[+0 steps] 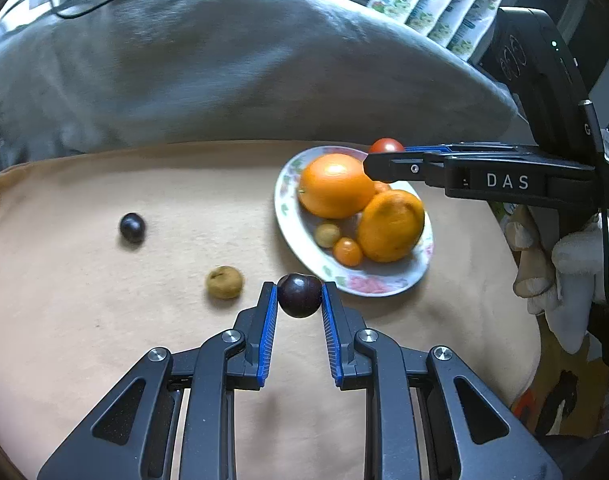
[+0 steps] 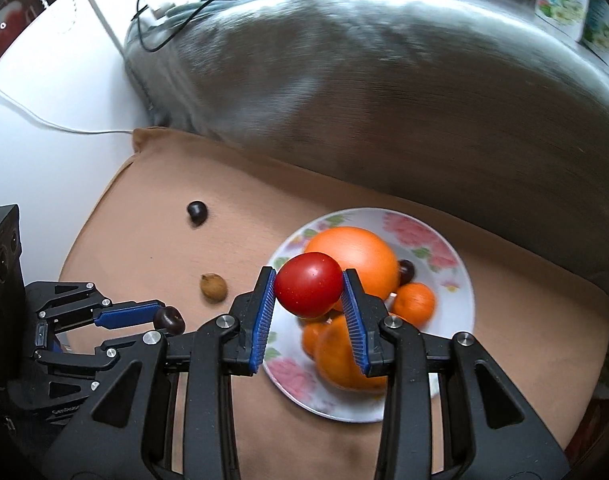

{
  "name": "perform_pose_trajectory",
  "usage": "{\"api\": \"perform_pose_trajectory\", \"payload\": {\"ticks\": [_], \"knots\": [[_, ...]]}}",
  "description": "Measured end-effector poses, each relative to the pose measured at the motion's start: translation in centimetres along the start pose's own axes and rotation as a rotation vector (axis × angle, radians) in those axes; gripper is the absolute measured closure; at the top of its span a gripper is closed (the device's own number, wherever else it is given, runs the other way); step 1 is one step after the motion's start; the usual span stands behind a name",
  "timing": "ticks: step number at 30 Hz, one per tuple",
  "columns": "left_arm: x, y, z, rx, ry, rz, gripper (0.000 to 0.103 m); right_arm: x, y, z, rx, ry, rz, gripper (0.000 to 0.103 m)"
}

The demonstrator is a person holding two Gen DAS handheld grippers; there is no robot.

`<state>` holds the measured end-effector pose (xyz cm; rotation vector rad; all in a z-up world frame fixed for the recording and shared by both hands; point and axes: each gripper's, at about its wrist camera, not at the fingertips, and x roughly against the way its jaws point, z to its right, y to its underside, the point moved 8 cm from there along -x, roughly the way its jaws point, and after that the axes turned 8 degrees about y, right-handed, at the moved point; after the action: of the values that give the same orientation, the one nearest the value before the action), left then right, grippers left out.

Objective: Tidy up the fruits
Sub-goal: 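Lift the plum and tomato and carry both toward the floral plate, then lower the held plum and tomato over the floral plate with both grippers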

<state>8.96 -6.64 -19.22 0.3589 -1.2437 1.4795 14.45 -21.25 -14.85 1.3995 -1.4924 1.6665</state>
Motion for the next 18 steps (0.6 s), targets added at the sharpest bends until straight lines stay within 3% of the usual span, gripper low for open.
{"api": "perform_pose_trajectory", "payload": {"ticks": [18], "knots": [[-2.6,-0.9,2.7,-0.043,0.035,-0.019,0.082,-0.6,0.4,5.1,-0.065,0.059,-0.012,0.068]]}}
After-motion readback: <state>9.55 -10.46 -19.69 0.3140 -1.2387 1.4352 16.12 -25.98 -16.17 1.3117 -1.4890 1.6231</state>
